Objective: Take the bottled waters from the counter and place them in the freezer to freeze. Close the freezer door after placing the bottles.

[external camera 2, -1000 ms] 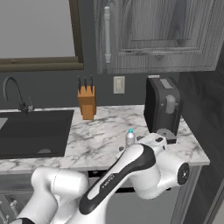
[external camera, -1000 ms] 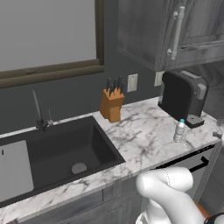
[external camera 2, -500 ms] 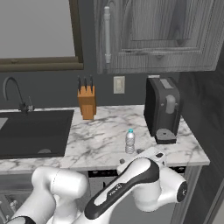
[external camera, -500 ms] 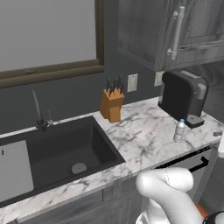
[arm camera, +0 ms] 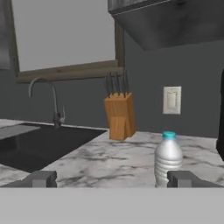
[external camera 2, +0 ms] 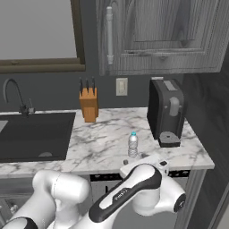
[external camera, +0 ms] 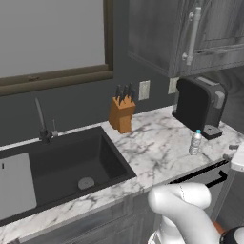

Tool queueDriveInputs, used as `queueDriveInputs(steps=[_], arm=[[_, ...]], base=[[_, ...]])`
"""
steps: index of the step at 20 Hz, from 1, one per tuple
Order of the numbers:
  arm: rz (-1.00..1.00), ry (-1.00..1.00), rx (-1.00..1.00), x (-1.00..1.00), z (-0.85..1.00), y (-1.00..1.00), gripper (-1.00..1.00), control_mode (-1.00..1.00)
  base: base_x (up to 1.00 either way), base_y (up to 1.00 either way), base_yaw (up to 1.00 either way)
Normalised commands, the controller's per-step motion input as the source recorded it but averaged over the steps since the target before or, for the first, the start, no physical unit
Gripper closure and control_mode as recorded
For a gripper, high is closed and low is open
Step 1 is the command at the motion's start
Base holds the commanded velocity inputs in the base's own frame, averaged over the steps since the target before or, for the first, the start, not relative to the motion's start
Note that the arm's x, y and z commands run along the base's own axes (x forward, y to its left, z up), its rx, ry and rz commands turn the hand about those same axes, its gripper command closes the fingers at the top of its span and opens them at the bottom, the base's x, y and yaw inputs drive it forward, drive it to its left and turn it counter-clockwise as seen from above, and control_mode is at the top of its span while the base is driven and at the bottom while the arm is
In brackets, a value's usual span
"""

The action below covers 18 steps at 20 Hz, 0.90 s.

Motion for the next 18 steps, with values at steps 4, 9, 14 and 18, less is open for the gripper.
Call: queueDriveInputs(steps=[4, 9, 14, 18], arm=[[-0.18, 0.0, 0.01, 0.41, -0.14, 0.0, -1.0, -1.0], [-0.17, 0.0, -0.01, 0.3, -0.12, 0.0, -1.0, -1.0], [-0.11, 0.0, -0.07, 0.25, -0.1, 0.0, -1.0, -1.0], [-0.11, 0.0, -0.08, 0.28, -0.13, -0.01, -1.0, -1.0]], base=[[0.0, 0.0, 0.0], [0.0, 0.0, 0.0], [0.0, 0.0, 0.0], [0.0, 0.0, 0.0]])
